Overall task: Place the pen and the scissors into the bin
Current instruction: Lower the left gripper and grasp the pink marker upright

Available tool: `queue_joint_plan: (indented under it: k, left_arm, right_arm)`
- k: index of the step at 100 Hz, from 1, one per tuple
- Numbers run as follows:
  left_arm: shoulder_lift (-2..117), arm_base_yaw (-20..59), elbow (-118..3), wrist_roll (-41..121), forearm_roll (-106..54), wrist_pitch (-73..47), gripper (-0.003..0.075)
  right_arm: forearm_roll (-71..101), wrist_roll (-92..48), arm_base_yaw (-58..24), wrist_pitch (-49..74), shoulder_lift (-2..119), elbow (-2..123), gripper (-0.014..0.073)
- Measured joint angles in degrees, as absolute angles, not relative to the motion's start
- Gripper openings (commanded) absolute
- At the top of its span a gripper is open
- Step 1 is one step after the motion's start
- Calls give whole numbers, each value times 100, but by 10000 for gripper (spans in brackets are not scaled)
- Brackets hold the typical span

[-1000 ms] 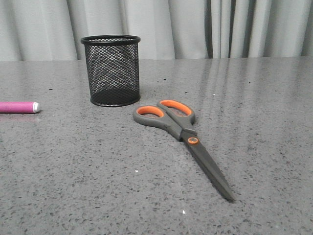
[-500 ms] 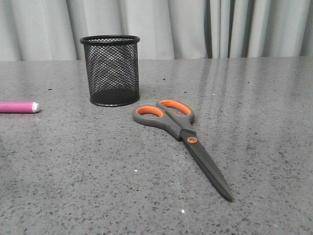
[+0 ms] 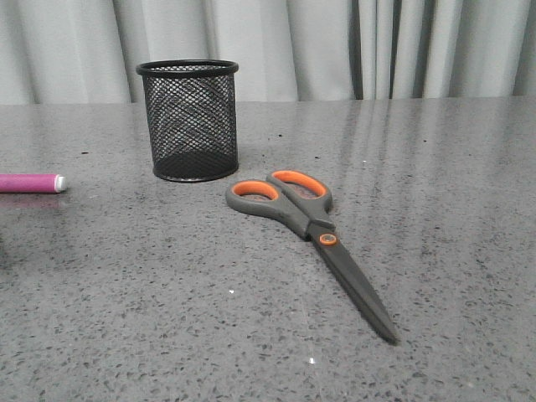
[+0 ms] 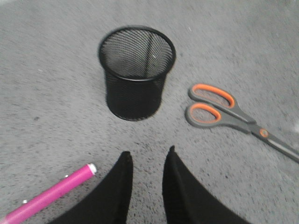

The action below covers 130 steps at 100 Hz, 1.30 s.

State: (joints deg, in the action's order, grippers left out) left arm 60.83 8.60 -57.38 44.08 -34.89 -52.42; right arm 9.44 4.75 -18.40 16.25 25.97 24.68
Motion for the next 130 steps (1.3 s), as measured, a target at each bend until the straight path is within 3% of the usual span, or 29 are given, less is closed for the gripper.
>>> queue_joint_plan:
  k: [13, 31, 66, 130]
  left_arm:
    - [6759, 952, -6311, 4961, -2684, -5856, 156]
    - [7434, 964, -6548, 6610, -1371, -6468, 312]
    - [8215, 964, -6596, 7693, -729, -6600, 313]
    - [8921, 964, -6992, 7929, -760, -6066, 312]
  right_arm:
    - [944, 475, -1840, 1625, 2597, 2468, 297]
    - [934, 461, -1840, 1627, 2597, 2468, 297]
    - [932, 461, -1840, 1627, 2601, 2468, 297]
    - [922, 452, -1840, 1637, 2610, 2481, 297]
